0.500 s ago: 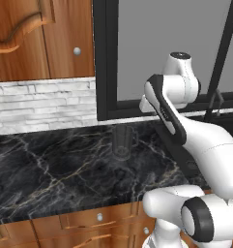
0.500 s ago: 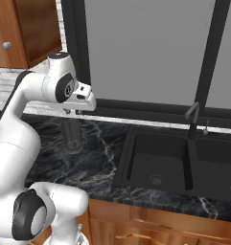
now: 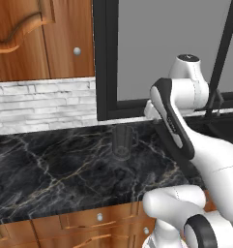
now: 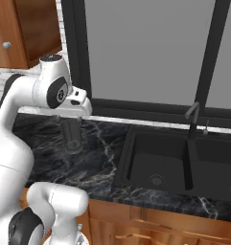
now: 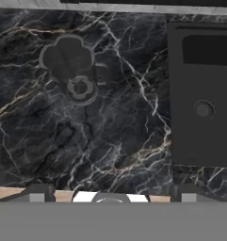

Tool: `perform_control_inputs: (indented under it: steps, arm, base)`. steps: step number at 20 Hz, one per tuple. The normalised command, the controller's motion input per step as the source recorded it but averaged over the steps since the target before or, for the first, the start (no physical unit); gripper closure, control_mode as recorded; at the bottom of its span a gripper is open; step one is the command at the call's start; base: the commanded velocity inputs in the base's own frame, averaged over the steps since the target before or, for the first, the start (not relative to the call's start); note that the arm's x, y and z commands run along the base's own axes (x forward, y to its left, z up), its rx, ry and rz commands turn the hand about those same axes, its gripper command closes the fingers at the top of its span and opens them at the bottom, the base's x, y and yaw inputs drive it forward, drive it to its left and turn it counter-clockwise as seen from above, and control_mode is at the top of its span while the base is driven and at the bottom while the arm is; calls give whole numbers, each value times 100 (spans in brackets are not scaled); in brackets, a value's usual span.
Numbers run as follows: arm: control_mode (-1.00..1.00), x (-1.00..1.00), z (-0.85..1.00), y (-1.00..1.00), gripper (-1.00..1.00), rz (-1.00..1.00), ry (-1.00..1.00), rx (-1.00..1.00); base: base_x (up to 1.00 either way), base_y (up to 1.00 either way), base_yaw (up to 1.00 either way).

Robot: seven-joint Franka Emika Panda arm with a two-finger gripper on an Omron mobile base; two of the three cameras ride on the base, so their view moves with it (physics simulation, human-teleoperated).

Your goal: Turn on the sink faucet and place the jug under the water for a few seconds to fill it up.

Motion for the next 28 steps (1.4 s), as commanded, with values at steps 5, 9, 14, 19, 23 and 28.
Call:
perform_control_inputs:
  steps: [5,9,14,19,23,28]
  arm:
    - [-100,-47,-15,0,-100,0,-4,0]
    - [-100,-18,-12,0,-100,0,-2,0]
    - [-100,0,-3,0,-100,0,0,0]
    - [-100,-3,0,0,-100,0,0,0]
    - [-100,-34,0,0,-100,0,0,0]
    - [-100,-36,0,0,-100,0,0,0]
  base:
    - [0,0,0]
    - [0,0,0]
    - [0,0,0]
    - [0,0,0]
    - [0,0,0]
    - [0,0,0]
